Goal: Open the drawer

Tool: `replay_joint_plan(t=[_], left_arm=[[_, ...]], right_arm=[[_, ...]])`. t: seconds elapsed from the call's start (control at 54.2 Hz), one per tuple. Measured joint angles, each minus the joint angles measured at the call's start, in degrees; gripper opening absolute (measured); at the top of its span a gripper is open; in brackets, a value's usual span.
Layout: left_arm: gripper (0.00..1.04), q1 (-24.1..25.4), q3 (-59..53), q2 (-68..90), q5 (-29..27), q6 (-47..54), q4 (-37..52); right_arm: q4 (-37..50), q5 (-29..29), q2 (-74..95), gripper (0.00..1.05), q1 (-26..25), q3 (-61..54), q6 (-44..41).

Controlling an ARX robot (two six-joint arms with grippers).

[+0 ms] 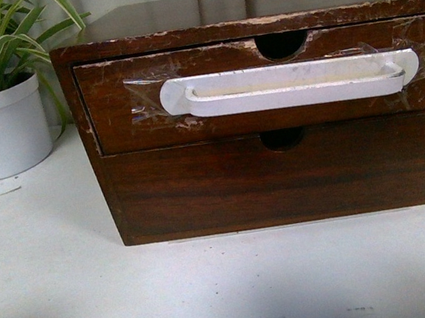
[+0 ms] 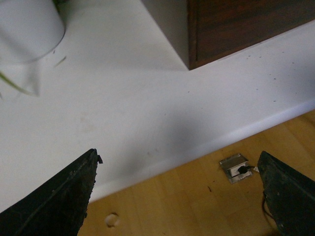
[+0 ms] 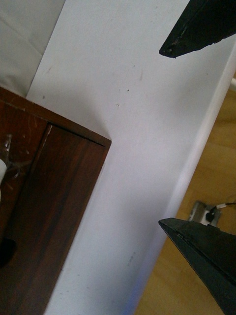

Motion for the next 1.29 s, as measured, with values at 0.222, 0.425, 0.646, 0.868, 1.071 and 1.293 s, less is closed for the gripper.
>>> replay_joint_plan(t=[0.222, 0.425, 0.646, 0.868, 1.071, 1.293], left_arm=[[0.98, 0.61, 13.94, 13.57, 8.85, 20.81, -7.96], [0.98, -3.56, 28.04, 22.43, 11.58, 34.86, -18.36], [0.98, -11.04, 40.94, 28.17, 11.76, 39.80, -24.61], [0.98, -17.00, 47.87, 32.79, 10.47, 40.30, -26.14], [0.98, -20.90, 50.42, 37.11, 8.48, 40.19, -26.62], [0.98, -24.44, 50.90, 40.79, 7.91, 38.45, -24.68]], right_arm=[[-6.80, -2.99, 10.84, 0.96, 0.15, 11.89, -13.07], [-11.96, -3.43, 18.49, 0.96, 1.03, 22.34, -20.94], [-14.97, -3.32, 24.44, 0.96, 4.20, 30.97, -25.97], [-17.62, -2.58, 28.22, 0.96, 7.78, 35.21, -28.87], [-19.06, -2.27, 32.22, 0.96, 11.56, 38.10, -29.99], [-19.37, -2.58, 36.04, 0.96, 14.40, 39.21, -30.62]])
